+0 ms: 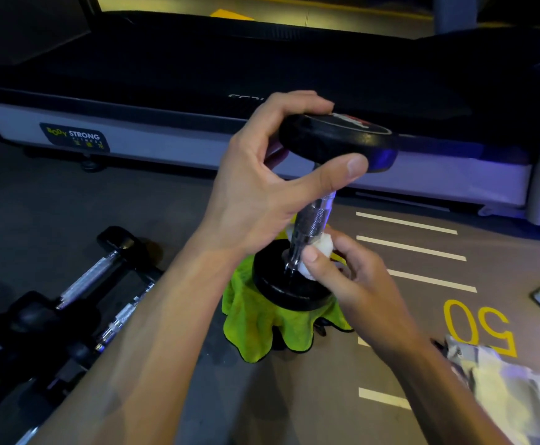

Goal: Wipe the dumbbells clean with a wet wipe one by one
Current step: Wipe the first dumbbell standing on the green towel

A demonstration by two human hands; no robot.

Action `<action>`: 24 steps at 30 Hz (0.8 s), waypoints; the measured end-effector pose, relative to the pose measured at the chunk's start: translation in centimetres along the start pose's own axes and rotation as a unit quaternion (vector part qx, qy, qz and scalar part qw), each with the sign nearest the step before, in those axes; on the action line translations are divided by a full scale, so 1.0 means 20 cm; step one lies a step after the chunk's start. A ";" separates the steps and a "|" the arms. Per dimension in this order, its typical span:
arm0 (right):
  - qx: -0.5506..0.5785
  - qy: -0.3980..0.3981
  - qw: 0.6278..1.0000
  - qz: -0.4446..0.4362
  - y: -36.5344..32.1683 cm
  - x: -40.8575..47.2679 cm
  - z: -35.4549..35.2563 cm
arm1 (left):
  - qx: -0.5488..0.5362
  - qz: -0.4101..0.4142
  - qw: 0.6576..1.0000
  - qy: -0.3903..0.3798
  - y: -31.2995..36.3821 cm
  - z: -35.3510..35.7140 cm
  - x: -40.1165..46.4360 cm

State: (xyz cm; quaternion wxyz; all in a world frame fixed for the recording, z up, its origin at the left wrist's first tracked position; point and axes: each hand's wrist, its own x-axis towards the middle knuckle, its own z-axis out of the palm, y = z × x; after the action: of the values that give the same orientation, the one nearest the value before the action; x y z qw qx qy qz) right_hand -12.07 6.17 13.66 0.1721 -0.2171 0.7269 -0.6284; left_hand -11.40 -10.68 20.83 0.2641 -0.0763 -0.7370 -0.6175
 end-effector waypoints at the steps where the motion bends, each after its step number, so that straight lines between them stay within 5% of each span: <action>1: -0.038 0.034 0.999 -0.001 0.01 0.00 0.02 | 0.000 -0.001 1.000 0.000 0.00 0.00 0.00; 4: -0.146 0.120 0.982 -0.005 0.02 0.00 0.03 | -0.001 -0.008 1.000 0.005 0.00 0.00 0.00; 14: -0.094 0.129 0.987 -0.017 -0.03 -0.03 0.02 | -0.004 -0.016 1.000 0.006 -0.01 0.00 0.00; 18: -0.088 0.072 0.994 0.002 -0.03 -0.04 0.05 | -0.005 -0.014 1.000 0.005 0.00 0.00 0.00; 24: -0.149 0.150 0.976 -0.050 0.01 0.00 0.03 | -0.006 -0.014 1.000 0.010 -0.01 0.00 0.00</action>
State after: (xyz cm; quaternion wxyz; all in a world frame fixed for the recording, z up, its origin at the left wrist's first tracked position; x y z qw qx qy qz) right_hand -11.71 5.75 13.32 -0.0046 -0.1795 0.8182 -0.5461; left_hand -11.51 -10.79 20.78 0.2625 -0.0614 -0.7315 -0.6263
